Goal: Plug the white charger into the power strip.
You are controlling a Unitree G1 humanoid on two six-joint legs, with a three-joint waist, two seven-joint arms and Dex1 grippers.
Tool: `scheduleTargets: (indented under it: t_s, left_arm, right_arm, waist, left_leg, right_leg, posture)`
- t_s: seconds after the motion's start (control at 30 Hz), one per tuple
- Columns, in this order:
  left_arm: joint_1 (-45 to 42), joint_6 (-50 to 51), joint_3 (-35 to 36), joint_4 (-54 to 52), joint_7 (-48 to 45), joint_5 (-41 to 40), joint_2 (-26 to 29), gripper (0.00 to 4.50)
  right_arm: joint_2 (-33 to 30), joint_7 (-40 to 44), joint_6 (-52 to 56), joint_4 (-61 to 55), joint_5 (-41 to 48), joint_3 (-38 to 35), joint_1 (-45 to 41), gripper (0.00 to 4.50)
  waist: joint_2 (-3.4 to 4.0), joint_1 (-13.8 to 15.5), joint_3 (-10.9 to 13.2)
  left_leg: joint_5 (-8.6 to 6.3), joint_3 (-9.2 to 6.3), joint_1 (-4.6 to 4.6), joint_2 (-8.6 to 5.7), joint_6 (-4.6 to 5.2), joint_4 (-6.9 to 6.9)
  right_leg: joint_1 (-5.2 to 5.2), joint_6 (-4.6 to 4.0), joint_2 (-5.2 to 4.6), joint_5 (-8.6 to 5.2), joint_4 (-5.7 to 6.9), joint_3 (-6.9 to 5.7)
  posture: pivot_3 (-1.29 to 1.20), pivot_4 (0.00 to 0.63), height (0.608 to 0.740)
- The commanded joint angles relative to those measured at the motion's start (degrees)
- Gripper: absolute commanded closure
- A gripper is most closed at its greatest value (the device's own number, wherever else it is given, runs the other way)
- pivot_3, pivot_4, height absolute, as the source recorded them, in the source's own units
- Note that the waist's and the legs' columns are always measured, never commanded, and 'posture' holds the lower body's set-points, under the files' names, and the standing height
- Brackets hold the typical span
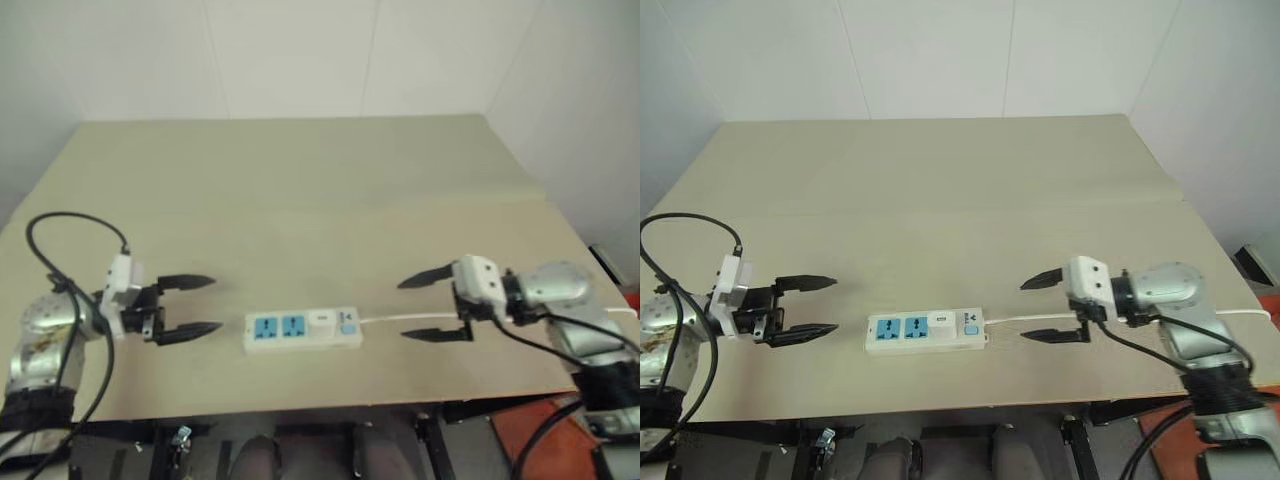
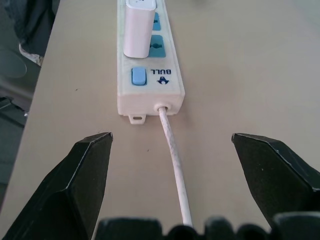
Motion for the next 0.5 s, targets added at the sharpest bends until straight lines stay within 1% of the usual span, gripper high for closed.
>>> scheduleTargets:
  t_s: [0.03, 0.3, 0.5]
  left_arm:
    - [1.93, 0.01, 3.03, -3.97, 0.04, -2.06, 1.49, 0.0]
    - [2.76, 0.63, 2.99, -6.55, 2.5, -2.46, 0.61, 0.0]
    - [3.0, 0.33, 2.18, -6.97, 3.57, -2.27, -0.07, 0.0]
  right_arm:
    - [-2.52, 0.87, 0.71, -2.58, 2.32, -3.81, 1.3, 0.04]
    - [-4.5, -0.97, 2.77, -4.57, 3.69, -6.94, 4.43, 0.04]
    - [-4.88, -1.48, 3.61, -5.59, 3.79, -7.44, 5.76, 0.04]
  waist:
    - [0.0, 0.02, 0.0]
    - [-0.01, 0.06, 0.01]
    - [-0.01, 0.01, 0.01]
  left_leg:
    - [0.0, 0.0, 0.0, 0.0, 0.0, 0.0]
    - [0.0, 0.01, -0.01, -0.01, 0.0, 0.0]
    - [0.0, 0.02, 0.02, -0.01, 0.0, 0.01]
  right_leg:
    - [0.0, 0.0, 0.0, 0.0, 0.0, 0.0]
    - [0.01, 0.01, 0.0, 0.01, 0.01, 0.0]
    - [0.01, 0.01, 0.0, 0.02, 0.03, 0.01]
  posture:
    - [0.0, 0.15, 0.74]
    - [0.0, 0.15, 0.74]
    - [0.0, 0.15, 0.74]
